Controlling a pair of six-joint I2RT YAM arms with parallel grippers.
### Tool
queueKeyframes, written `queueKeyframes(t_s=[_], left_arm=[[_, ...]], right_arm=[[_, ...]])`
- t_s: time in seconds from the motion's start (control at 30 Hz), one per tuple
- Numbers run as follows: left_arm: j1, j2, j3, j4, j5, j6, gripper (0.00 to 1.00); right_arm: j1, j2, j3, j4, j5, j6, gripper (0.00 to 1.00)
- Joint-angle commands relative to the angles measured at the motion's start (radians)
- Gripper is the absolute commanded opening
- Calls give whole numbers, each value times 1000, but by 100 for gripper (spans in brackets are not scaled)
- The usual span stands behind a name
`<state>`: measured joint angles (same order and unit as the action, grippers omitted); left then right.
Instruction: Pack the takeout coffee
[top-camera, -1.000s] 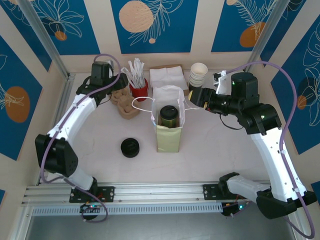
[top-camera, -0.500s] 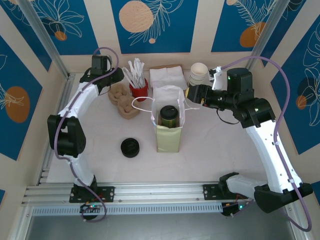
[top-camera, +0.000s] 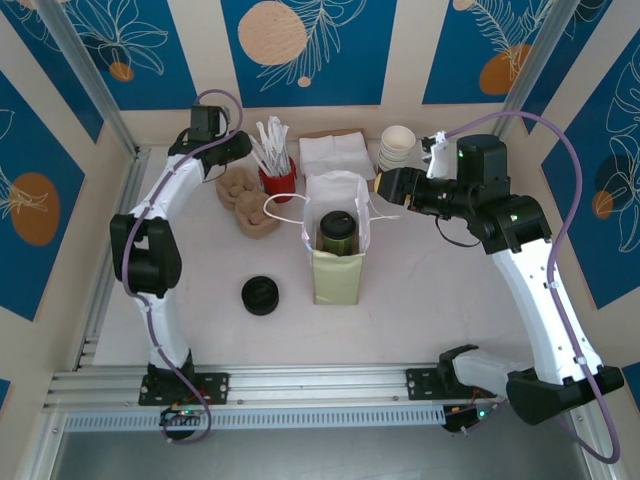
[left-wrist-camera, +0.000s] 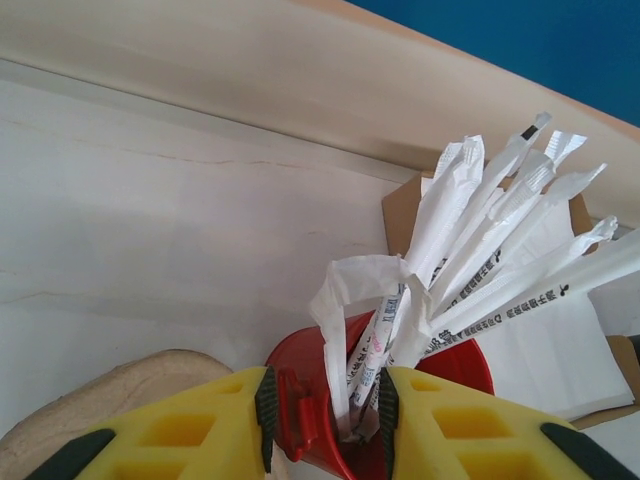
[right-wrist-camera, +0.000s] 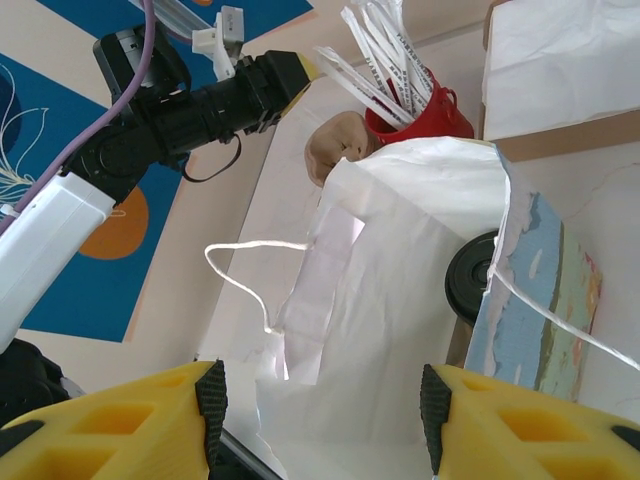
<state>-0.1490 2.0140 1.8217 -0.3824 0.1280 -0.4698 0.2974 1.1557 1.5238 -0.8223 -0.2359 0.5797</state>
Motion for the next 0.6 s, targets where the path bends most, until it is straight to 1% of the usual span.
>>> queueKeyframes(t_s=[0.0,0.57], left_arm=[[21,29,52,-6,14,7,33],[24,160,186,-18,51,2,31]], right_arm=[[-11,-2,10,14,-9,-22,57],[-36,-1,-9,20,-16,-28,57]])
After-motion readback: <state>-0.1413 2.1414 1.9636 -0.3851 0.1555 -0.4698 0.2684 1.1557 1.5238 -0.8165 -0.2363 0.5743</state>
